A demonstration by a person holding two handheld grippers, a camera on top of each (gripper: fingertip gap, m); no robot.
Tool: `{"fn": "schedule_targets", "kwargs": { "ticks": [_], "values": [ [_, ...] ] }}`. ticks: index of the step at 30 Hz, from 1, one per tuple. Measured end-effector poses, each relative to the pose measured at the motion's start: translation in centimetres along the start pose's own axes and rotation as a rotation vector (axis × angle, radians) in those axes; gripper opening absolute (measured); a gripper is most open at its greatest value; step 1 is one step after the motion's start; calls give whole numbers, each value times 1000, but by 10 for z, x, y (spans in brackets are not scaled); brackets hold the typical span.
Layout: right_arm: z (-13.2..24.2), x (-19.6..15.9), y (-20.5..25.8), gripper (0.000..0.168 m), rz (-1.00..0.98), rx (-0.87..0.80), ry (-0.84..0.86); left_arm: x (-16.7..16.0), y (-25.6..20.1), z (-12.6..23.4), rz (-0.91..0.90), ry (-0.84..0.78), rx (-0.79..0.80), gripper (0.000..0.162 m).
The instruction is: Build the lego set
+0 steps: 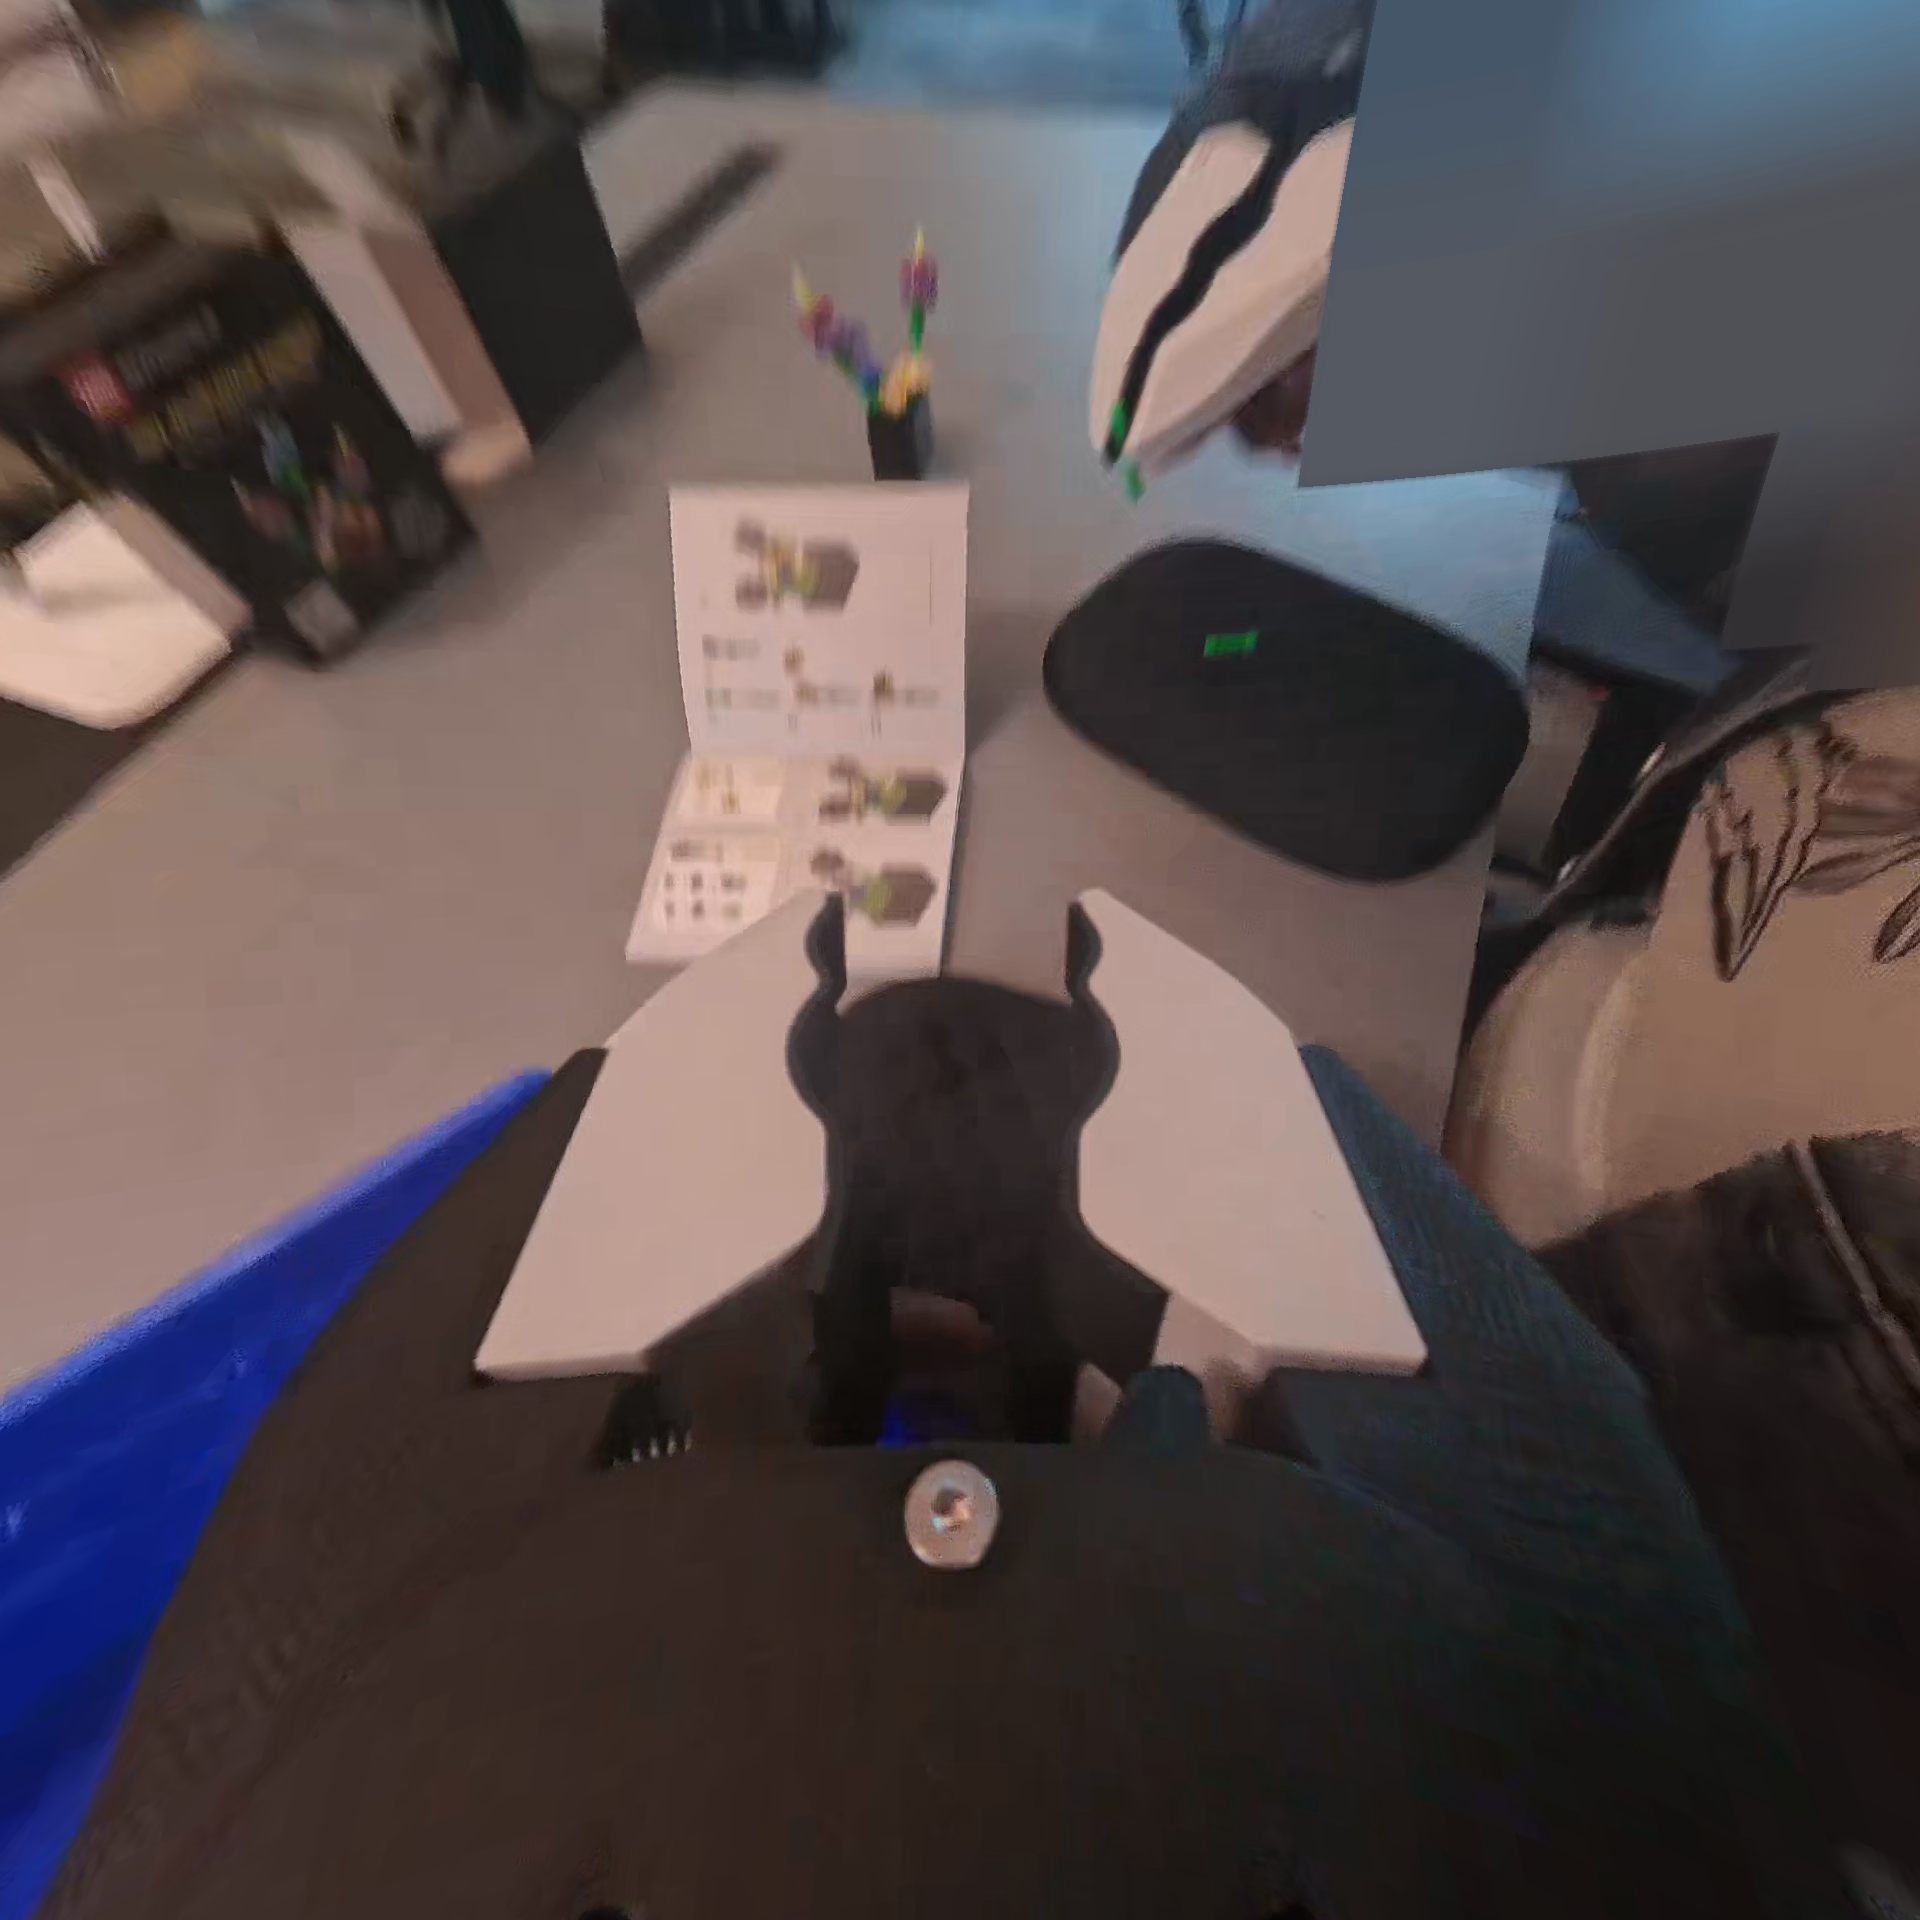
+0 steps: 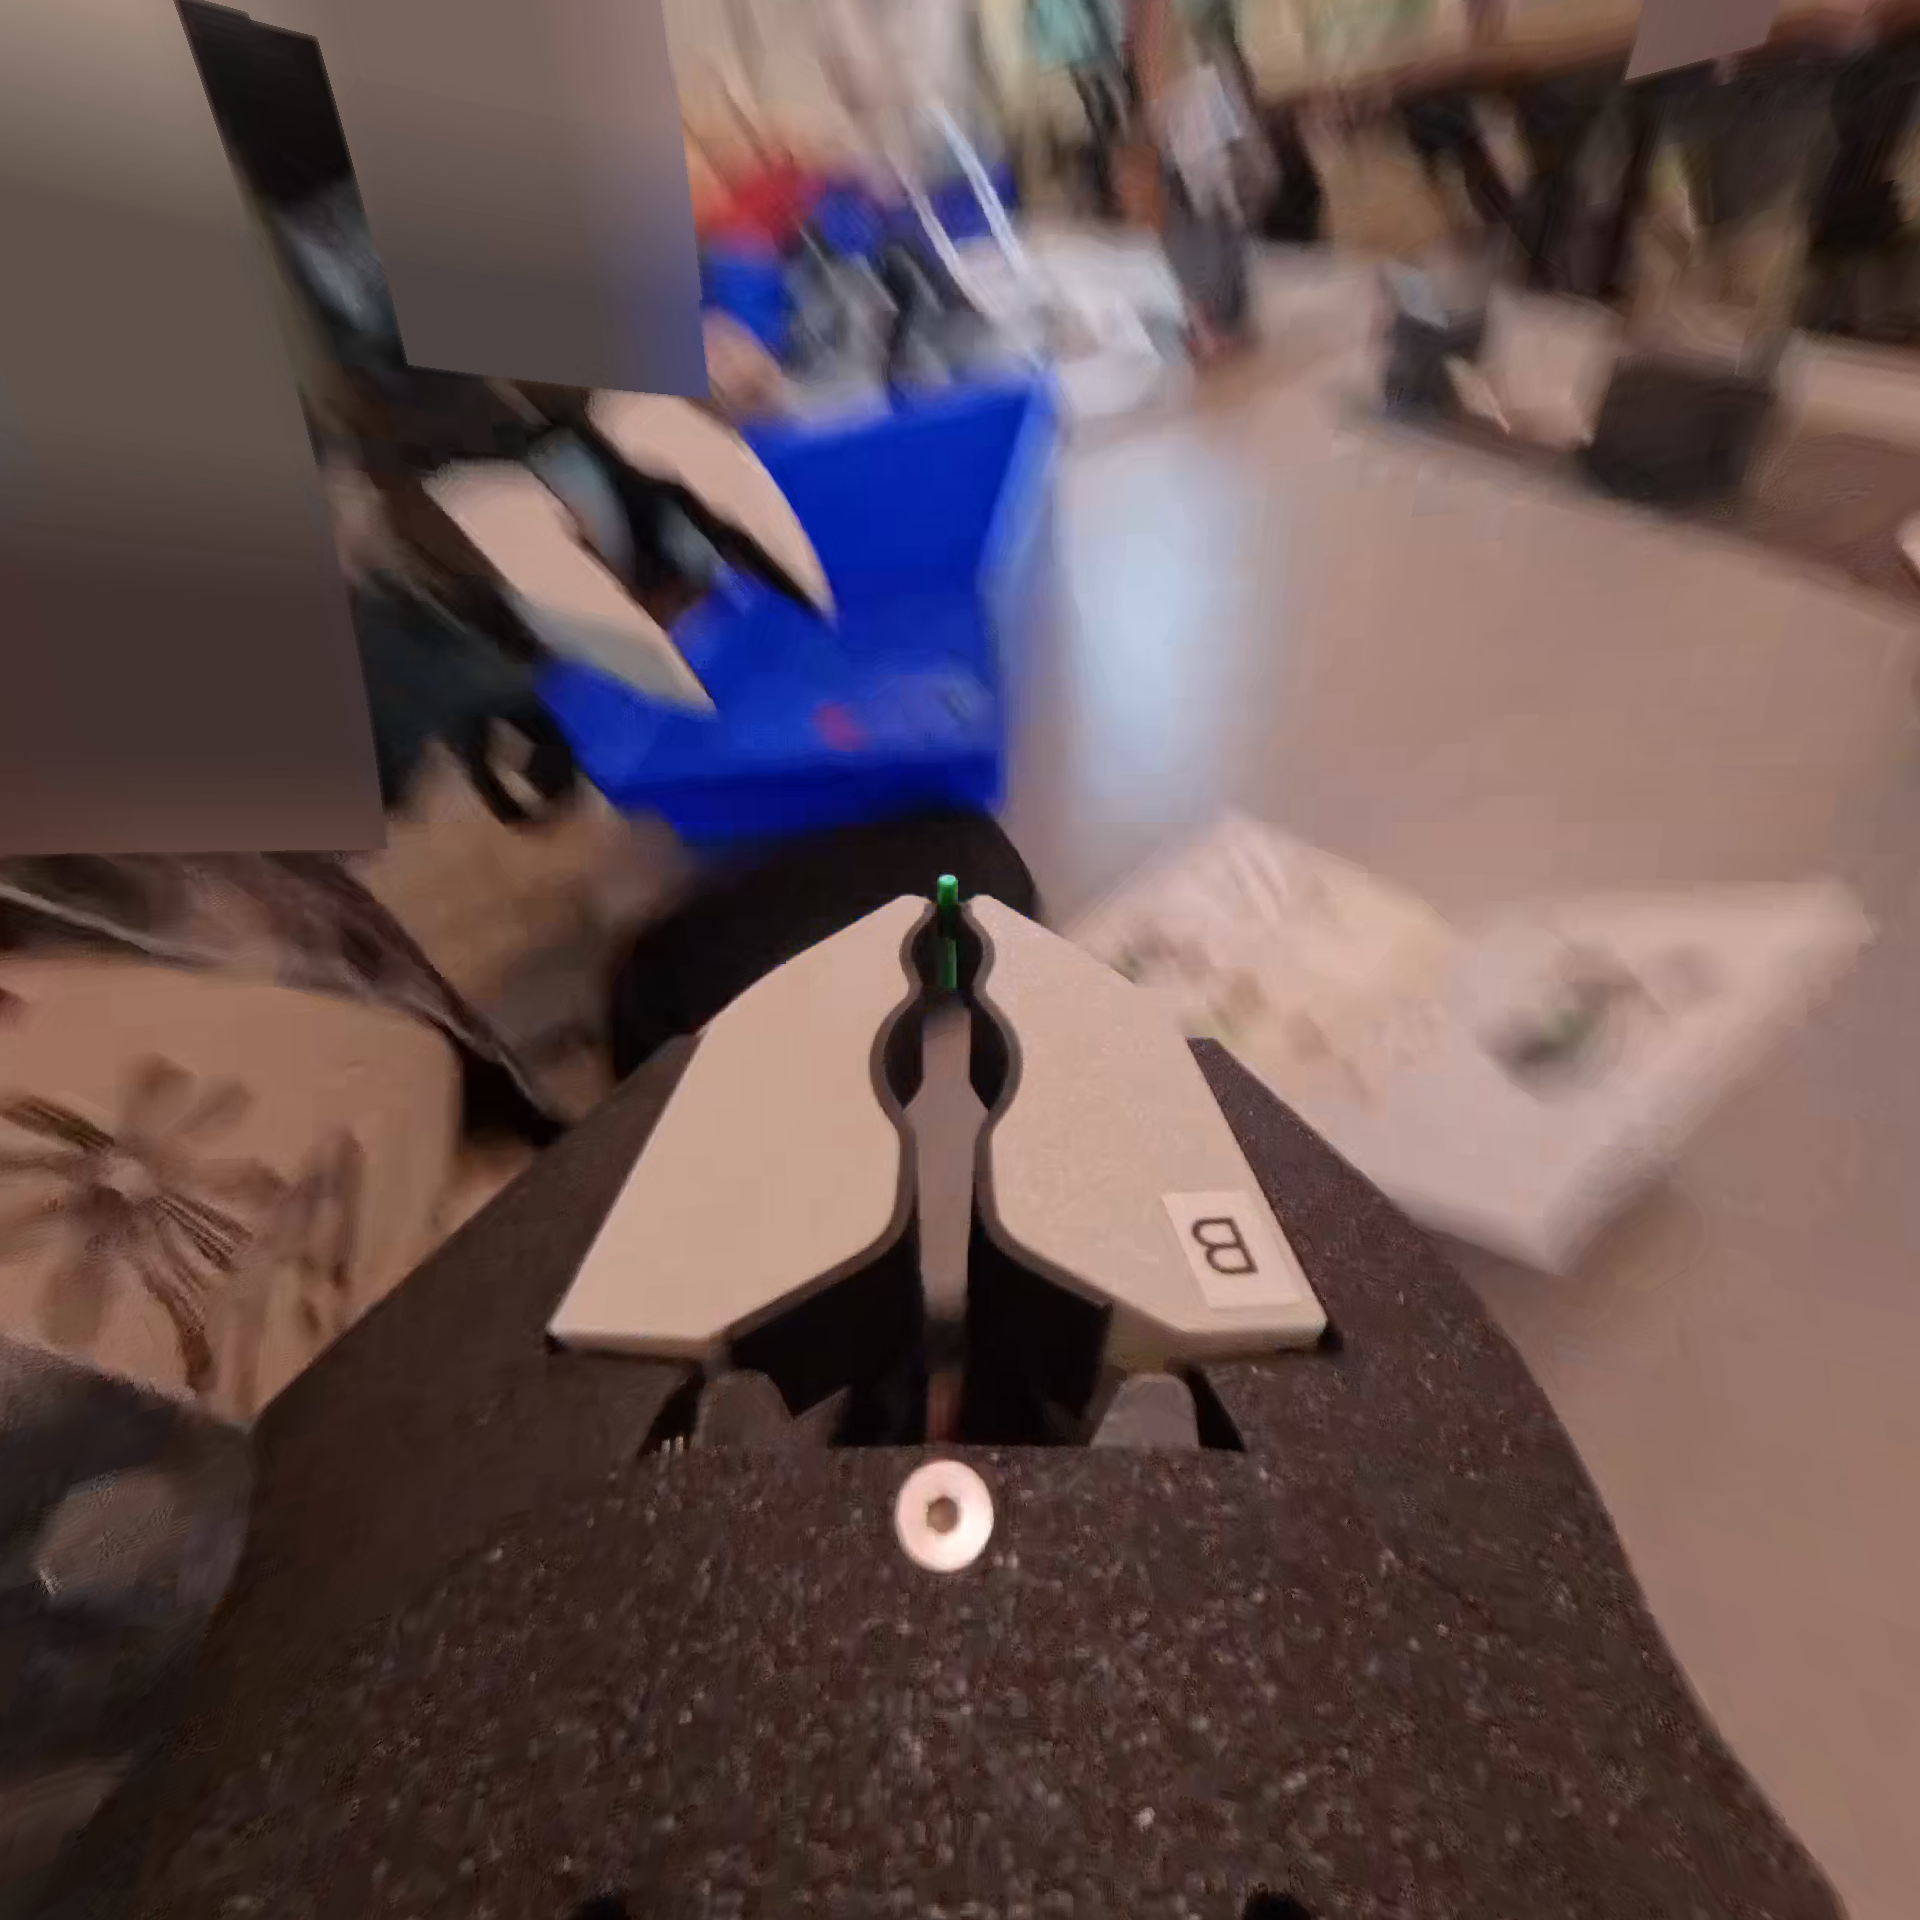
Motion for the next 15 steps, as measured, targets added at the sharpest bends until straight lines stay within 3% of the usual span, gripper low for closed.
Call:
{"fn": "schedule_targets", "kwargs": {
  "ticks": [4,15],
  "values": [
    [41,-49,-30,3,-144,-243,483,-15,9,5,62,92,-9,42],
    [39,-80,-31,3,-326,-244,629,-19,12,2,42,119,-12,44]
  ]
}}
Point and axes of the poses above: each gripper's, where its closed fingertips meet, z back along the fingers, x out of its top, y = z × x across the jaws, the point moved 8 cm from there along z, back along the fingers, and after that the axes turned 4 degrees about -z, right-handed, at the moved point
